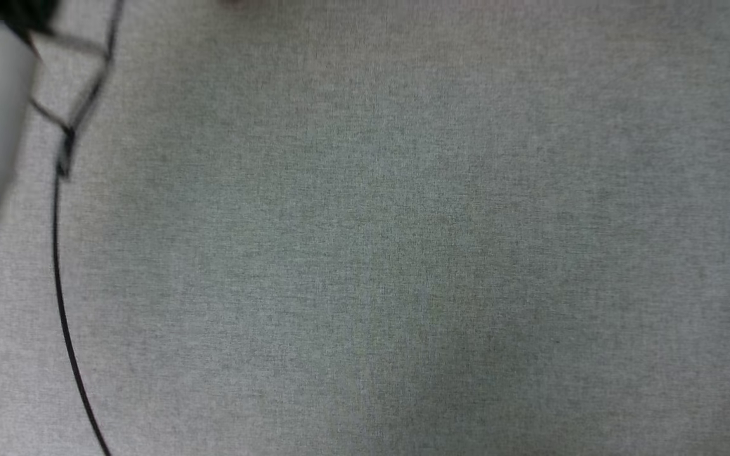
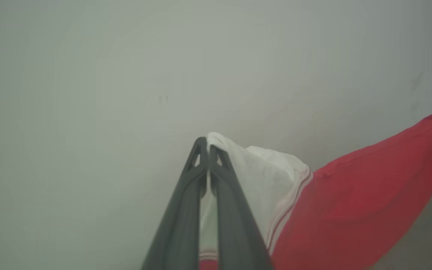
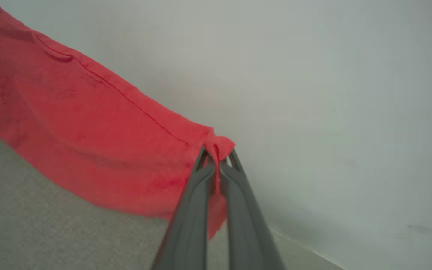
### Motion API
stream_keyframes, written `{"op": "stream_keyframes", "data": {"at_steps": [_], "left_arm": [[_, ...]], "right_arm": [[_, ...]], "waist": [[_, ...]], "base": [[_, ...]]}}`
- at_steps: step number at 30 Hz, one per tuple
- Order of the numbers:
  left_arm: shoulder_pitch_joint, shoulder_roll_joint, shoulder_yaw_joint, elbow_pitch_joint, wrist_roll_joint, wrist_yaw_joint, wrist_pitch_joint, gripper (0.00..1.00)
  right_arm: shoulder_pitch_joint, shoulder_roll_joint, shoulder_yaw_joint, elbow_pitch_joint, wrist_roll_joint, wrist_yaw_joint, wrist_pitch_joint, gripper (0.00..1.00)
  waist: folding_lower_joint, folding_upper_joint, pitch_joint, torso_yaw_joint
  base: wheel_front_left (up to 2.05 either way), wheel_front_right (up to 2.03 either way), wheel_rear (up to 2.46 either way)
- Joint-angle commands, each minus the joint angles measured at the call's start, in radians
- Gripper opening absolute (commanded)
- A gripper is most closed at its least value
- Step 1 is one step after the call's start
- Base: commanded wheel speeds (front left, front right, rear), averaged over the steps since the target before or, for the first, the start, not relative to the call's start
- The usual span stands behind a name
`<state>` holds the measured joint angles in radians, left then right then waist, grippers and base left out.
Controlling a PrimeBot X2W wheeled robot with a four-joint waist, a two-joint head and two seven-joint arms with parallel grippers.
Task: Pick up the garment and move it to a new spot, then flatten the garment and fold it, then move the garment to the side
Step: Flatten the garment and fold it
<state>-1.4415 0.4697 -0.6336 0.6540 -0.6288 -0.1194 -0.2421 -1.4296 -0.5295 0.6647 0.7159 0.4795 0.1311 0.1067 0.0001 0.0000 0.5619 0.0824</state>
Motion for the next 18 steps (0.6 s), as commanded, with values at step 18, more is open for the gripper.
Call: {"op": "stream_keyframes", "data": {"at_steps": [18], "left_arm": [[0.852, 0.062, -0.098, -0.342, -0.042, 0.141, 0.011, 0.00]], "right_arm": [[0.632, -0.138, 0.173, -0.195, 0.180, -0.001, -0.077, 0.00]], "waist": [[-0.0001, 0.0000, -0.304, 0.009]], "base": [[0.00, 0.00, 0.00]]}}
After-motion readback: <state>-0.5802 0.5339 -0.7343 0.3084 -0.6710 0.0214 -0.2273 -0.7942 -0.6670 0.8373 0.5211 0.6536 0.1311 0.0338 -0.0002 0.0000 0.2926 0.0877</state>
